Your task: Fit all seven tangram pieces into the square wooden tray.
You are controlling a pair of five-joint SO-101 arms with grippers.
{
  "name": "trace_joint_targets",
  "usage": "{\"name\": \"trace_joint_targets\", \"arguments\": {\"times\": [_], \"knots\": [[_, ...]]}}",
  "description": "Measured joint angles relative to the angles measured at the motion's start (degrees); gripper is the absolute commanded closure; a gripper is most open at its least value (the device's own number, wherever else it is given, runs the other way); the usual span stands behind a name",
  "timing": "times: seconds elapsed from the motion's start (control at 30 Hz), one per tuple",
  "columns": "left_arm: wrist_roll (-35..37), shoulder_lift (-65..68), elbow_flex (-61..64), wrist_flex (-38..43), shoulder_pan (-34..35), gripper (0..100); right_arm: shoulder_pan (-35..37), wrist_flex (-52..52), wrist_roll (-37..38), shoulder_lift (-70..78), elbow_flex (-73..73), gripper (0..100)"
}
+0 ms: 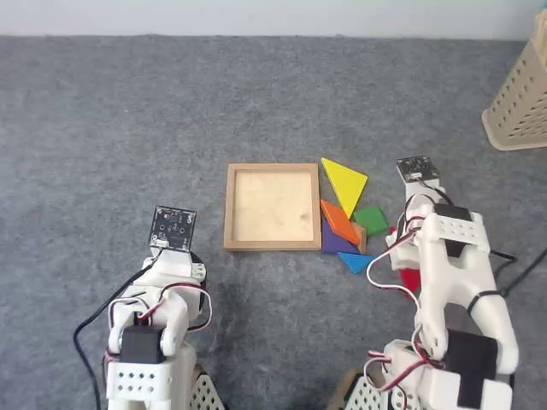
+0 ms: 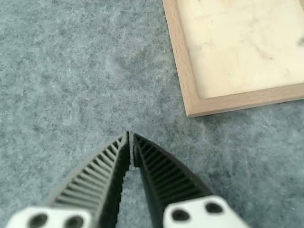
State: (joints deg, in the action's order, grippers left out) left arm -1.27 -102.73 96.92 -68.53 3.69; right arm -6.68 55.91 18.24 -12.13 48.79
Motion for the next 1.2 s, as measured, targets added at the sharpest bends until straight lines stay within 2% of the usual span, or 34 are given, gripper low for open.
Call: {"name": "trace_joint_targets", "arguments": {"times": [0.13,0.27,1.2], "knots": [[0.0,0.0,0.0,0.0,0.0,99,-0.9,-0.8,-1.6,0.4,-0.2,74.5],[0.0,0.0,0.0,0.0,0.0,99,-1.8,-1.0,-1.6,0.4,-0.2,69.0],[0.0,0.0,0.0,0.0,0.0,99,0.1,-1.8,1.3,1.2,-0.5,70.6]]}}
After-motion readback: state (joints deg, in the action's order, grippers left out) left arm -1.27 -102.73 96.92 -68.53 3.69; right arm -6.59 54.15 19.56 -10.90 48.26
